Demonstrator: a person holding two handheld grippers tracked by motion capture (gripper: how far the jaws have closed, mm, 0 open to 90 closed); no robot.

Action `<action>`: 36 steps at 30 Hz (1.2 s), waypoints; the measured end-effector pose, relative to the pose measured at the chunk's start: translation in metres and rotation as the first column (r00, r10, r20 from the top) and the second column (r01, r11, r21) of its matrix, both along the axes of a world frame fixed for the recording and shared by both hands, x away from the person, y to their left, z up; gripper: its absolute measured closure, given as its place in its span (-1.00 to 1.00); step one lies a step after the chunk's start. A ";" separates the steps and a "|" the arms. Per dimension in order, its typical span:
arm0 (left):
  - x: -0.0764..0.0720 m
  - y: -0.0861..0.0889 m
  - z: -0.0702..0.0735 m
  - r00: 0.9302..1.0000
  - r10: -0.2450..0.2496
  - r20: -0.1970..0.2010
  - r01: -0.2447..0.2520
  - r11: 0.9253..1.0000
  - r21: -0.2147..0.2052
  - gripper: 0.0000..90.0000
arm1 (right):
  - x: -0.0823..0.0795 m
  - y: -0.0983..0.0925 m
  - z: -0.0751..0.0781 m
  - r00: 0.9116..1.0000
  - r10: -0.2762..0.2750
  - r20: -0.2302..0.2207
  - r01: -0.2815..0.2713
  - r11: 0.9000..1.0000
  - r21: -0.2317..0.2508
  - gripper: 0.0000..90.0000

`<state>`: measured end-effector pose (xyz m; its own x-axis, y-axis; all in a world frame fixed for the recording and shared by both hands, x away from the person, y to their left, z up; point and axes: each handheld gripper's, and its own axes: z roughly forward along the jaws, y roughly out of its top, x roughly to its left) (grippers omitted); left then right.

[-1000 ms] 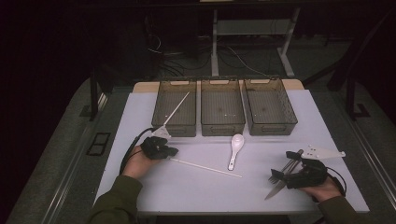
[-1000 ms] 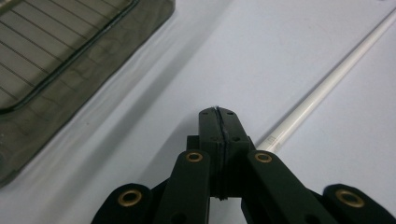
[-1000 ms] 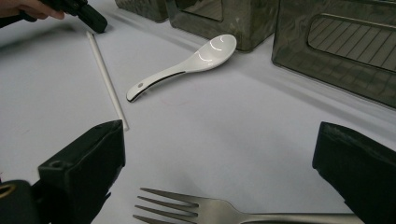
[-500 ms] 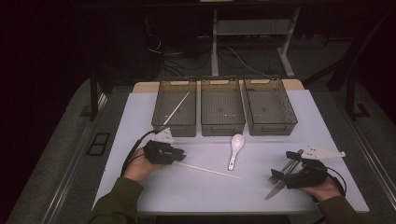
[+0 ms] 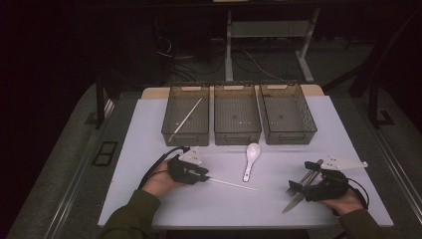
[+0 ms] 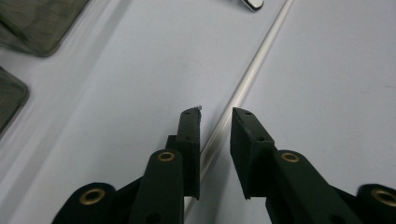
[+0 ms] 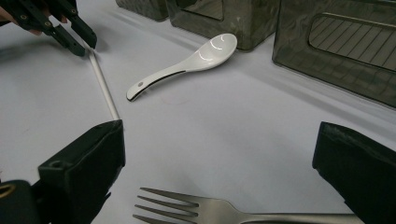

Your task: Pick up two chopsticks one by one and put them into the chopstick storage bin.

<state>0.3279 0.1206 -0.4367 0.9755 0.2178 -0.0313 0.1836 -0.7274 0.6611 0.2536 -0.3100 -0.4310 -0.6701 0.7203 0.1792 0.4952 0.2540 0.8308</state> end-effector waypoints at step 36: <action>-0.021 -0.004 -0.001 0.998 -0.012 -0.069 0.015 0.999 0.044 0.79 | 0.000 0.000 0.000 1.000 -0.001 -0.001 0.001 1.000 0.000 -0.95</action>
<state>0.3072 0.1161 -0.4375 0.9743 0.2072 -0.0887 0.2173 -0.7585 0.6144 0.2536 -0.3103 -0.4309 -0.6693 0.7209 0.1796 0.4961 0.2536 0.8304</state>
